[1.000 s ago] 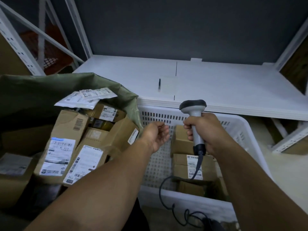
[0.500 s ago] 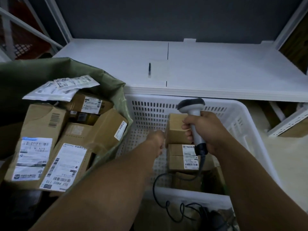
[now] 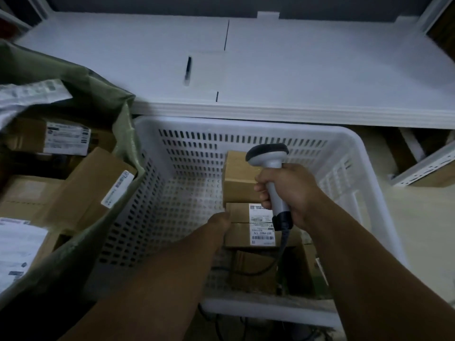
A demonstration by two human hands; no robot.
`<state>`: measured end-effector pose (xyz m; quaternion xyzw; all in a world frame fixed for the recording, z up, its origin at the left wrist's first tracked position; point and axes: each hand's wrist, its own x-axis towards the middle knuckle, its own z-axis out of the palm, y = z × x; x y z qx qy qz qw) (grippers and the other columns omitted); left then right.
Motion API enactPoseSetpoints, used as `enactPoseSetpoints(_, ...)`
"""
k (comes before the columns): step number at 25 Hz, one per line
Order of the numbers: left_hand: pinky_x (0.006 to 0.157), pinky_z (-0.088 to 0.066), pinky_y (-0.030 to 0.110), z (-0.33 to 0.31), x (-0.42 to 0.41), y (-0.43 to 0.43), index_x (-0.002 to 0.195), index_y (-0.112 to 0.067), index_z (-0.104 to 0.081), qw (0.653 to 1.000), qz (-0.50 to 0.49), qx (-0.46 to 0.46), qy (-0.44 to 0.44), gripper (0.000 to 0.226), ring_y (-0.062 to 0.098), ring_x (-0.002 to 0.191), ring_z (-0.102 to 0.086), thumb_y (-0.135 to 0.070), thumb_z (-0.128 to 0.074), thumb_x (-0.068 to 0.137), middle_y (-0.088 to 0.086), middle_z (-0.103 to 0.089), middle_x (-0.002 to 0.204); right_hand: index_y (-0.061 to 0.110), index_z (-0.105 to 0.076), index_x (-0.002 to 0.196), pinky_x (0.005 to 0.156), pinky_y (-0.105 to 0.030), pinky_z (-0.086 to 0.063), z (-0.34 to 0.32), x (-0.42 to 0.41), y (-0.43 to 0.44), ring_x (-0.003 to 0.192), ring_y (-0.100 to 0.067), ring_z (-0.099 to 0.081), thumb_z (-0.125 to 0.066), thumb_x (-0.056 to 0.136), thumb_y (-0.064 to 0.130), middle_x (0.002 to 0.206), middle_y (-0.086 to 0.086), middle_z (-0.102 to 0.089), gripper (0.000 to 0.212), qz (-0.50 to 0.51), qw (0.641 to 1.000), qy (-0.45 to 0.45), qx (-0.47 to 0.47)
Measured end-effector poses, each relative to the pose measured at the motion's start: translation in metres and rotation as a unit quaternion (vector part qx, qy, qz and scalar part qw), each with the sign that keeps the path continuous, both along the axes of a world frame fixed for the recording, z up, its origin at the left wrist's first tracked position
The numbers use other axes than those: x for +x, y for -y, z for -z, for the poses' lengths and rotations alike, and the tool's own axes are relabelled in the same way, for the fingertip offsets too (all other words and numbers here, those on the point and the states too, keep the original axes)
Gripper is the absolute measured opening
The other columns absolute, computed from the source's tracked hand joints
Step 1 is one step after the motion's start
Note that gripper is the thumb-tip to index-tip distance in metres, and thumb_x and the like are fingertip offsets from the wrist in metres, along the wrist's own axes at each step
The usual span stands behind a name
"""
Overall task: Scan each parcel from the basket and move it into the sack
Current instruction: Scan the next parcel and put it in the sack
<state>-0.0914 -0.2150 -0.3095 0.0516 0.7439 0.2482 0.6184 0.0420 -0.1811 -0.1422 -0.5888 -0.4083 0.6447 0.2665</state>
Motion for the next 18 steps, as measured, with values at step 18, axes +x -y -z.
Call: enactPoseSetpoints(18,0.056,-0.047,0.025,0.038,0.049,-0.017,0.101,-0.014,-0.068,0.995,0.018,0.019,0.097,0.019,0.021,0.071,-0.059,-0.022,-0.069,0.084,0.010,-0.065,0.091,-0.003,-0.063,0.087,0.046,-0.027,-0.048,0.017,0.019,-0.005,0.049,-0.019,-0.055,-0.063,0.093,-0.001,0.076,-0.019,-0.060,0.006,-0.012,1.000,0.021,-0.005)
